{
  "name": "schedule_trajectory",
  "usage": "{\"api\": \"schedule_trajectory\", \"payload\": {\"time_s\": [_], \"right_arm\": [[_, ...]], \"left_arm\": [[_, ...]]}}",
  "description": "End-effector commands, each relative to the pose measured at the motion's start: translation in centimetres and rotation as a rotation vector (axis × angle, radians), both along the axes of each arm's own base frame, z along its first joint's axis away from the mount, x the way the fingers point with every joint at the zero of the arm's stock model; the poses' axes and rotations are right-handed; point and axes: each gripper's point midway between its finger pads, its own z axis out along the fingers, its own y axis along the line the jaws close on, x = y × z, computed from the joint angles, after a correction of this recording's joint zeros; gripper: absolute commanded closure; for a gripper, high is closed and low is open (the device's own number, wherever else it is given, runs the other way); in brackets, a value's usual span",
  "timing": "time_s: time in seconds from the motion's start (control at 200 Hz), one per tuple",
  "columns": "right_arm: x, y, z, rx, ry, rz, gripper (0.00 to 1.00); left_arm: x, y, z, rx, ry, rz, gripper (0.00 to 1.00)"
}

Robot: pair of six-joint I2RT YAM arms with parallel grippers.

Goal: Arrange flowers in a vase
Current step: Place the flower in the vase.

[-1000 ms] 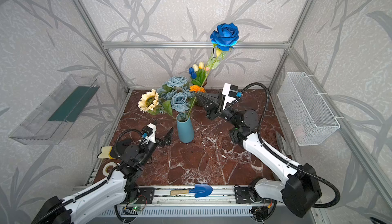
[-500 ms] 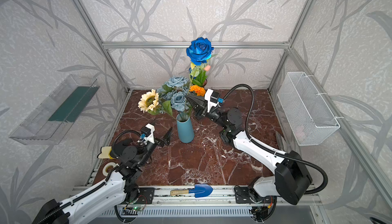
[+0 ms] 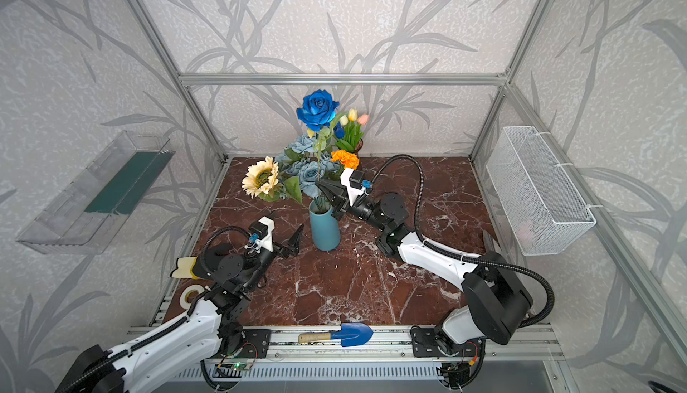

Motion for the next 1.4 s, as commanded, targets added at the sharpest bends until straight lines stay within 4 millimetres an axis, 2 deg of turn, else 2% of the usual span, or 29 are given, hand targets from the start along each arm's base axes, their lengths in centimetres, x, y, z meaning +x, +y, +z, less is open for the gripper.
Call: {"api": "schedule_trajectory", "payload": {"time_s": [0.0, 0.25, 0.34, 0.45, 0.54, 0.74, 0.775, 0.84, 0.89, 1.02, 1.065, 1.2, 1.3, 1.395], "right_arm": [[-0.5, 0.7, -2.0, -0.052, 0.027, -0.015, 1.0], [0.4, 0.7, -6.2, -0.143, 0.123, -0.071, 1.0], [0.6, 0.7, -6.8, -0.172, 0.131, -0.084, 0.93], [0.6, 0.5, -7.2, -0.189, 0.127, -0.101, 0.78], [0.1, 0.2, -7.0, -0.195, 0.114, -0.113, 0.68], [-1.5, -0.6, -6.0, -0.215, 0.079, -0.12, 0.6], [-1.6, -0.8, -5.7, -0.209, 0.074, -0.127, 0.61], [-1.8, -1.2, -5.1, -0.198, 0.077, -0.136, 0.78], [-1.9, -1.2, -4.7, -0.202, 0.074, -0.13, 0.82], [-2.3, -1.3, -4.4, -0.2, 0.081, -0.117, 0.74], [-2.5, -1.5, -3.5, -0.17, 0.056, -0.117, 0.74], [-3.3, -1.8, -2.5, -0.145, 0.033, -0.098, 0.73], [-3.2, -1.7, -2.7, -0.155, 0.035, -0.097, 0.73], [-3.6, -2.3, -2.6, -0.124, 0.028, -0.101, 0.65]], "left_arm": [[0.2, -0.1, 0.9, 0.0, -0.029, 0.006, 0.03], [0.8, -0.5, 0.3, 0.007, -0.014, 0.003, 0.03], [1.1, -0.7, 0.1, 0.007, -0.006, -0.001, 0.03], [1.2, -1.1, 0.2, 0.005, -0.005, -0.014, 0.03], [1.4, -1.5, 0.2, 0.011, -0.001, -0.025, 0.03], [1.8, -2.1, 0.0, 0.017, 0.012, -0.046, 0.03], [1.9, -2.3, 0.0, 0.015, 0.011, -0.049, 0.03], [1.9, -2.4, 0.2, 0.009, 0.005, -0.055, 0.03], [2.0, -2.5, 0.3, 0.004, 0.001, -0.054, 0.03], [2.2, -2.7, 0.5, 0.003, -0.008, -0.061, 0.02], [2.3, -2.9, 0.5, 0.003, -0.002, -0.068, 0.02], [2.6, -3.9, 0.5, 0.006, -0.003, -0.105, 0.02], [2.8, -4.2, 0.6, 0.0, -0.01, -0.114, 0.02], [3.1, -5.0, 0.3, 0.012, -0.002, -0.141, 0.02]]}}
